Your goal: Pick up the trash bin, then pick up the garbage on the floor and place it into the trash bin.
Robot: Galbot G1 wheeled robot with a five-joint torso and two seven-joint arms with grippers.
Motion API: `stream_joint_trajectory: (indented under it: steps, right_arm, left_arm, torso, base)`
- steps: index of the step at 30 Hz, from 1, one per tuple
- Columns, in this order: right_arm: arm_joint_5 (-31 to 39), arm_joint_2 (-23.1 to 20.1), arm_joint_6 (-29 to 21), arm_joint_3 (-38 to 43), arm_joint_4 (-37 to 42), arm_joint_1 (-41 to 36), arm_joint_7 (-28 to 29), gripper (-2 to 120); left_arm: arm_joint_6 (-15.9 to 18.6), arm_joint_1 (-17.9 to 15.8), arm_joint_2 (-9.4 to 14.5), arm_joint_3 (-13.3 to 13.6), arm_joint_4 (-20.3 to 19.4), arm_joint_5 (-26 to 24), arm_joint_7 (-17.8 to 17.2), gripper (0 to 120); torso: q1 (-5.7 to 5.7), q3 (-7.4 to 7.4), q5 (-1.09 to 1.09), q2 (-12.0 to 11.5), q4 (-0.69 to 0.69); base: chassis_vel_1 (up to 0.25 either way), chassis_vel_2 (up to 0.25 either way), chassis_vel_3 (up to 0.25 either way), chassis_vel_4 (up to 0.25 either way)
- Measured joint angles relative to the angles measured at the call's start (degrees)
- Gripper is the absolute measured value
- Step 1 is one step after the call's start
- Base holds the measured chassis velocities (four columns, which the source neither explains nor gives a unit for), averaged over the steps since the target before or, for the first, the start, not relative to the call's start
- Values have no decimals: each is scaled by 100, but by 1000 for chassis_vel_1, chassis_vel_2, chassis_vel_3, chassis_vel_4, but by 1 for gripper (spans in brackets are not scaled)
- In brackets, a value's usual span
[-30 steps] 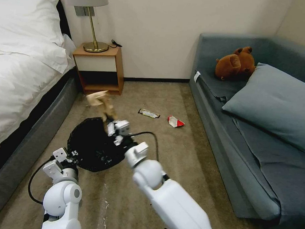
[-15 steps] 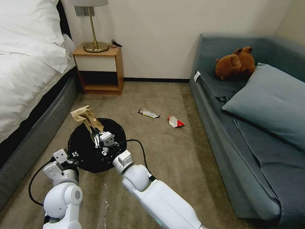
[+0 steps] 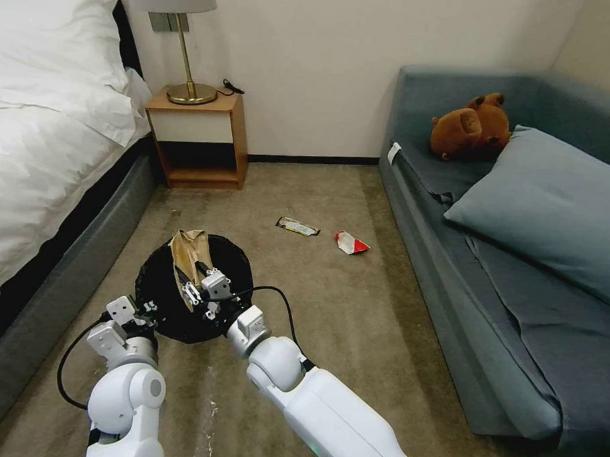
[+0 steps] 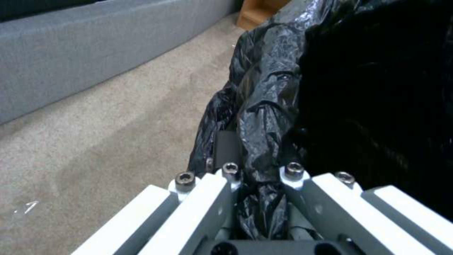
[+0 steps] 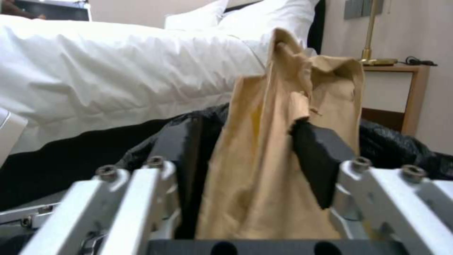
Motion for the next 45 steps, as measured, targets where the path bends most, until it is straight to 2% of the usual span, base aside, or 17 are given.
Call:
stream_joint_trajectory:
  steps: [3,5,6,9,10,12,23,30,35,45]
  right_arm:
    - [-10,3,0,22,21,-31,-8,59]
    - [-49,54,1,60,41,-78,-22,71]
    - [-49,54,1,60,41,-78,-22,71]
    - [-98,62,10,91,46,-126,-44,87]
    - [-98,62,10,91,46,-126,-44,87]
    - [-117,48,27,96,38,-134,-60,96]
    - [-145,16,51,117,46,-158,-96,99]
    - [-402,-238,10,55,86,-58,-325,99]
    - [-405,-248,10,136,155,-42,-318,99]
    - [-378,-264,-222,861,758,-16,128,100]
  left_arm:
    - [25,3,1,0,-18,12,-2,1]
    - [89,-23,2,13,-27,16,-13,1]
    - [89,-23,2,13,-27,16,-13,1]
    - [128,-46,2,15,-30,16,-25,1]
    - [128,-46,2,15,-30,16,-25,1]
    - [129,-45,2,15,-30,24,-27,1]
    - [127,-67,2,3,9,52,-51,1]
    - [127,-90,3,-4,7,49,-52,1]
    - [125,-90,3,-6,17,48,-52,1]
    - [64,-91,82,-9,143,30,2,1]
  torso:
    - [0,0,0,0,0]
    - [0,0,0,0,0]
    - [0,0,0,0,0]
    - [0,0,0,0,0]
    - [0,0,0,0,0]
    - [0,0,0,0,0]
    - [0,0,0,0,0]
    - [0,0,0,0,0]
    - [0,0,0,0,0]
    - [0,0,0,0,0]
  base:
    - [0,0,0,0]
    - [0,0,0,0]
    - [0,0,0,0]
    - [0,0,0,0]
    - [0,0,0,0]
    - [0,0,0,0]
    - [0,0,0,0]
    - [0,0,0,0]
    - [0,0,0,0]
    - [0,0,0,0]
